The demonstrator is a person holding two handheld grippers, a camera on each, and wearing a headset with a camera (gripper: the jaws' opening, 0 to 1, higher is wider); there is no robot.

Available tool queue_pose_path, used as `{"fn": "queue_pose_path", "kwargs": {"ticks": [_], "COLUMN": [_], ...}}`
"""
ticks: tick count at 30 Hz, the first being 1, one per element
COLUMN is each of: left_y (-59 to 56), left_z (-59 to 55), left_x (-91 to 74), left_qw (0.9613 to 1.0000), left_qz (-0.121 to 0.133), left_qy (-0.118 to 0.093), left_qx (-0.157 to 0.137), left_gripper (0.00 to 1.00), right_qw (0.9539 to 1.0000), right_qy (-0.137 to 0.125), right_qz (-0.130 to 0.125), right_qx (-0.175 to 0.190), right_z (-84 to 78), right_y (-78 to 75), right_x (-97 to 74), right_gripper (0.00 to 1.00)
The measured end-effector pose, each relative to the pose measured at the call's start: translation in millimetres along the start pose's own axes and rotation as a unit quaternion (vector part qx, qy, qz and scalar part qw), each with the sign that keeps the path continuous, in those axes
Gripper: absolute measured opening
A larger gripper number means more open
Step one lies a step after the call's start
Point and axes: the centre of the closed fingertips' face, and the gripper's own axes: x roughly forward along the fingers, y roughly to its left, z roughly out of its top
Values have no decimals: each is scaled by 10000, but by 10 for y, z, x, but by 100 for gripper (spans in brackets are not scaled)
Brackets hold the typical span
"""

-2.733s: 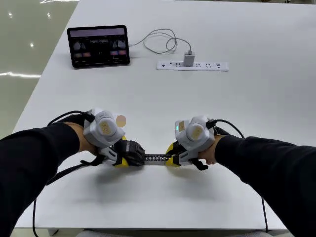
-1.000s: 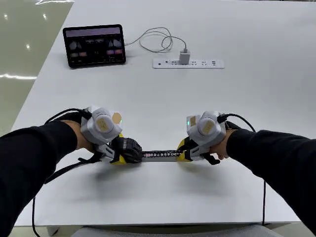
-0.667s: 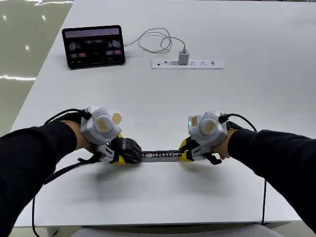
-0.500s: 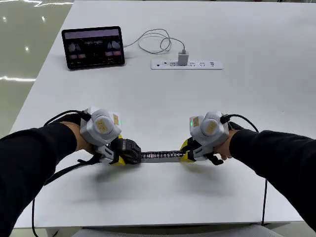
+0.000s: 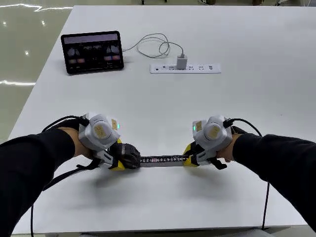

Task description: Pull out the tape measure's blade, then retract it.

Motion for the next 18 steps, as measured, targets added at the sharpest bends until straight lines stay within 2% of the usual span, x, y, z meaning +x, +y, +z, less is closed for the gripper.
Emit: {"fn": "queue_pose_path", "kwargs": {"ticks": [18], "left_y": [30], "left_z": [-25], "left_x": [11], "left_qw": [10000], "left_qz": [3], "left_qy": [-4], "left_qx": [-22], "left_gripper": [34], "right_qw": [9999], "right_qy": [50], "right_qz": [-63], "right_qx": [102], "right_z": [-153], "right_y": [-23], "right_x": [-112], "right_gripper": [10]}}
